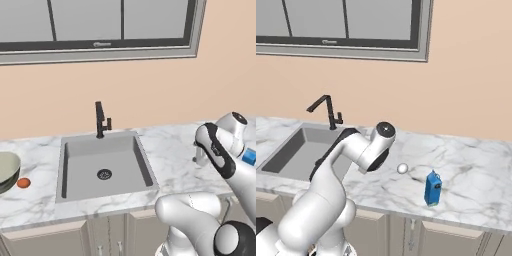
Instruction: Gather the eggs and milk located in the vicinity of the sink area and place them right next to the bowl.
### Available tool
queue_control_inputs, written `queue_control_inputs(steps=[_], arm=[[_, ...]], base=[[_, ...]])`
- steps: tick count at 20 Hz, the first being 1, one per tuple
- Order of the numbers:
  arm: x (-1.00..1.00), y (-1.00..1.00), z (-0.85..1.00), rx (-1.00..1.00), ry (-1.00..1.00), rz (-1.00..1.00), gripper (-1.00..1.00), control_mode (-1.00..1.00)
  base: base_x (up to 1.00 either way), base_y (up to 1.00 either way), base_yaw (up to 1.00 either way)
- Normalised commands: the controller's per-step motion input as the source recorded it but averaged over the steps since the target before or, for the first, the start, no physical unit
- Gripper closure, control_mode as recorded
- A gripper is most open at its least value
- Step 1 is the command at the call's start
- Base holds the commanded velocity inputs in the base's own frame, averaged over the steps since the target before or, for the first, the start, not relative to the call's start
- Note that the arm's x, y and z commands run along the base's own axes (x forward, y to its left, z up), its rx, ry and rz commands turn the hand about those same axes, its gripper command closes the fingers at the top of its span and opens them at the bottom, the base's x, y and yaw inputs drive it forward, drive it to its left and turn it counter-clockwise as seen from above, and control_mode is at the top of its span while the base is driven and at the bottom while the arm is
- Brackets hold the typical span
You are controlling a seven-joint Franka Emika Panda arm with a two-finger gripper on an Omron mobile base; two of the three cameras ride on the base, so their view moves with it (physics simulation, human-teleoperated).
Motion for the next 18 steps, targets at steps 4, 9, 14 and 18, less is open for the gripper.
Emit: queue_control_inputs(steps=[4,9,14,18], arm=[[0.13,-0.04,0.00,0.00,0.13,-0.43,-1.00,-1.00],[0.25,-0.49,-0.01,0.02,0.25,-0.60,-1.00,-1.00],[0.29,-0.63,-0.01,0.11,0.26,-0.59,-1.00,-1.00],[0.41,-0.31,-0.05,0.13,0.09,-0.24,-1.00,-1.00]], base=[[0.00,0.00,0.00],[0.00,0.00,0.00],[0.00,0.00,0.00],[0.00,0.00,0.00]])
